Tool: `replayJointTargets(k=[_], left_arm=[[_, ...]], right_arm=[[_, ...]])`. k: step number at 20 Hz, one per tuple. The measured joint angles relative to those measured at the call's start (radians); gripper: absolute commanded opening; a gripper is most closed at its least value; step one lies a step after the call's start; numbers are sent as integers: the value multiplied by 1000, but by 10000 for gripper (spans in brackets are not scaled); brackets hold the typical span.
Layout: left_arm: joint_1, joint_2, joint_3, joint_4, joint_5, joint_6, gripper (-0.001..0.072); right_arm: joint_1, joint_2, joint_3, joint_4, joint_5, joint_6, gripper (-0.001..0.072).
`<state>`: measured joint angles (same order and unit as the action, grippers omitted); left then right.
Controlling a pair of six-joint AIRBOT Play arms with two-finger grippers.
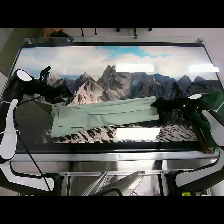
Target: Fold the shirts.
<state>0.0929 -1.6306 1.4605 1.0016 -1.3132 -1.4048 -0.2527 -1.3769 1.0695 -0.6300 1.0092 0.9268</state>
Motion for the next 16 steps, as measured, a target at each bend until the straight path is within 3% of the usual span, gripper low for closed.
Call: replayJointTargets(k=[1, 2, 7, 16], left_arm=[[-15, 0, 1, -13, -5, 2, 313], [-34, -1, 2, -23, -10, 3, 19], [-196, -10, 2, -48, 42, 19, 19], [-668, -274, 76, -144, 329, 26, 19]], right_arm=[[16, -8, 2, -8, 11, -2, 26], [27, -11, 8, -13, 18, -10, 25], [34, 41, 115, -27, 109, 1, 24], [-40, 270, 400, -17, 450, 181, 24]])
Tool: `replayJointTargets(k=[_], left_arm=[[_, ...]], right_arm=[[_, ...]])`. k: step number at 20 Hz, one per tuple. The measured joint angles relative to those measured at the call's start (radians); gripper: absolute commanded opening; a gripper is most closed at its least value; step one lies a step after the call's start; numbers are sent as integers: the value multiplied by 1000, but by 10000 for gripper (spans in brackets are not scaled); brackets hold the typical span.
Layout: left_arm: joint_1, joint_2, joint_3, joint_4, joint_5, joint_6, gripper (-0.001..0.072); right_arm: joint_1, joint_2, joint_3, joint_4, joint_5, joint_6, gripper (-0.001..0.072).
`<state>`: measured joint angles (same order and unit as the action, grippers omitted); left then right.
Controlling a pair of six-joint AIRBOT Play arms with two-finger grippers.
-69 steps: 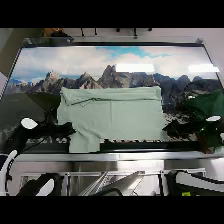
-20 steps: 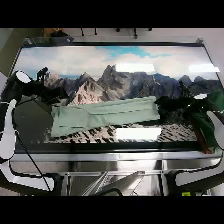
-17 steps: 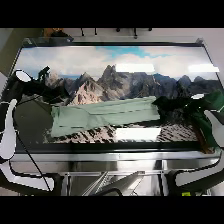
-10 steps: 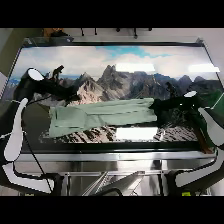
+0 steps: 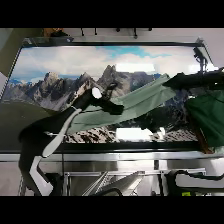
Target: Fold the shirts.
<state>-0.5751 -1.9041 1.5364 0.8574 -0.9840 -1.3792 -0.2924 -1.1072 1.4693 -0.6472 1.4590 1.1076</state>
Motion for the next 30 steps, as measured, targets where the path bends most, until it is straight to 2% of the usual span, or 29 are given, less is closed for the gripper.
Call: replayJointTargets(k=[3, 6, 11, 14, 18, 22, 25, 26, 27, 28, 29, 30], left_arm=[[-85, -111, 131, -40, 32, -18, 19], [-113, -178, 266, -56, -5, -38, 19], [-28, -154, 466, -67, -274, -50, 18], [89, -25, 514, -71, -409, -55, 18], [285, 259, 465, -74, -471, -68, 18], [479, 537, 364, -74, -486, -69, 18], [590, 698, 267, -73, -490, -59, 19], [618, 747, 225, -73, -491, -50, 19], [638, 791, 183, -74, -490, -37, 19], [654, 834, 133, -73, -486, -23, 18], [665, 874, 81, -72, -481, -10, 19], [673, 909, 34, -72, -475, 3, 19]], right_arm=[[-12, 53, 67, -4, 74, 38, 24], [-15, 82, 95, -15, 112, 65, 25], [-11, 96, 108, -10, 139, 97, 25], [27, 97, 110, 4, 138, 105, 25], [177, 82, 110, 16, 64, 140, 25], [449, 9, 110, 28, -110, 162, 26], [674, -117, 110, 30, -293, 165, 35], [744, -173, 110, 31, -367, 162, 195], [814, -238, 110, 32, -453, 144, 512], [877, -301, 110, 46, -540, 121, 606], [929, -358, 110, 64, -614, 95, 498], [974, -407, 110, 86, -669, 68, 456]])
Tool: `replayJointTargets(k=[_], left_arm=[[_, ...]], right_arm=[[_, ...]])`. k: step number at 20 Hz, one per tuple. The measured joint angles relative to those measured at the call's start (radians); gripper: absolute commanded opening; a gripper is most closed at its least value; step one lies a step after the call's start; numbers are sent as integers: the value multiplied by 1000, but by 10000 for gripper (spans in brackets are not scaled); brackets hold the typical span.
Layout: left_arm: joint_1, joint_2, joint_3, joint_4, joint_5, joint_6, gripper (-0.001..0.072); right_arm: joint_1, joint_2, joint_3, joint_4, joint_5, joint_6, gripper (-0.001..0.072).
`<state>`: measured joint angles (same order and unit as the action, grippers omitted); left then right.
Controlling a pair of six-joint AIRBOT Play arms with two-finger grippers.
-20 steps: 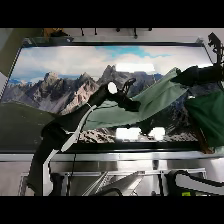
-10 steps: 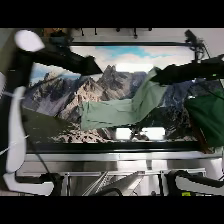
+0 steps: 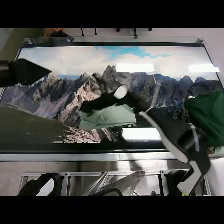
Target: Fold the shirts.
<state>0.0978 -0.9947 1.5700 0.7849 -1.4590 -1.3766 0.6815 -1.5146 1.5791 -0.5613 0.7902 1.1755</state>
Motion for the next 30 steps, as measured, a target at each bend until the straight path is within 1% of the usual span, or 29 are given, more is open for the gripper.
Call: replayJointTargets(k=[2, 4, 6, 8, 9, 10, 11, 15, 17, 19, 21, 30], left_arm=[[10, 64, -88, 3, 15, 25, 19], [15, 116, -162, 3, 38, 45, 19], [18, 150, -211, 7, 57, 55, 19], [19, 172, -242, 7, 66, 62, 19], [19, 180, -254, 7, 69, 66, 18], [19, 183, -264, 7, 69, 66, 19], [19, 187, -275, 7, 67, 69, 19], [18, 194, -309, 6, 52, 69, 19], [18, 195, -316, 7, 50, 69, 18], [18, 196, -320, 6, 51, 70, 19], [18, 196, -322, 6, 51, 70, 19], [18, 196, -324, 6, 48, 71, 19]], right_arm=[[43, -46, 2, 39, -66, -45, 465], [35, -43, 2, 57, -67, -71, 464], [-21, 0, 2, 60, -24, -85, 464], [-111, 59, 2, 20, 59, -87, 465], [-169, 93, 2, -13, 105, -70, 474], [-225, 123, 2, -53, 149, -50, 590], [-287, 151, 2, -103, 195, -24, 684], [-488, 200, -23, -320, 385, 93, 691], [-548, 198, -64, -386, 438, 120, 691], [-582, 174, -104, -421, 467, 135, 691], [-599, 136, -128, -418, 480, 137, 691], [-583, -30, -150, -230, 456, 50, 690]])
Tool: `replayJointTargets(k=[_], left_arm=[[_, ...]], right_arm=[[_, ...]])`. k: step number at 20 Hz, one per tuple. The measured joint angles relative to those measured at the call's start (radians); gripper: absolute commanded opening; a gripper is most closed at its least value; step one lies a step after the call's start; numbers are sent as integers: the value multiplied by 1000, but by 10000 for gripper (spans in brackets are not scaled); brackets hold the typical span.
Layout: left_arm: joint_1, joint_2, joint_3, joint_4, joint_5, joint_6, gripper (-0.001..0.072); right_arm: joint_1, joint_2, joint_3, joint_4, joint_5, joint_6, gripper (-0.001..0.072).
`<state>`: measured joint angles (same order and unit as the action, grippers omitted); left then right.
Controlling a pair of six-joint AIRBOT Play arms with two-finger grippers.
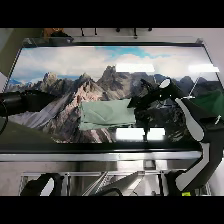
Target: Fold the shirts.
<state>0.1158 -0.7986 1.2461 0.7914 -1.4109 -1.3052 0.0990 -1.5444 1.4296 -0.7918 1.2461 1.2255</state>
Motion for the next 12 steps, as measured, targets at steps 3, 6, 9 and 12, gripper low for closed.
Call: replayJointTargets(k=[3, 6, 9, 12], left_arm=[[0, 0, 0, 0, -3, -1, 19], [0, 0, 0, 0, -3, -2, 19], [0, 0, 0, -1, -3, -2, 19], [0, 0, 0, -1, -3, -2, 19]], right_arm=[[29, -30, -1, 33, -18, -23, 244], [53, -40, -3, 71, -18, -74, 25], [51, 8, 16, 188, 9, -117, 25], [16, 111, 56, 280, 29, -139, 25]])
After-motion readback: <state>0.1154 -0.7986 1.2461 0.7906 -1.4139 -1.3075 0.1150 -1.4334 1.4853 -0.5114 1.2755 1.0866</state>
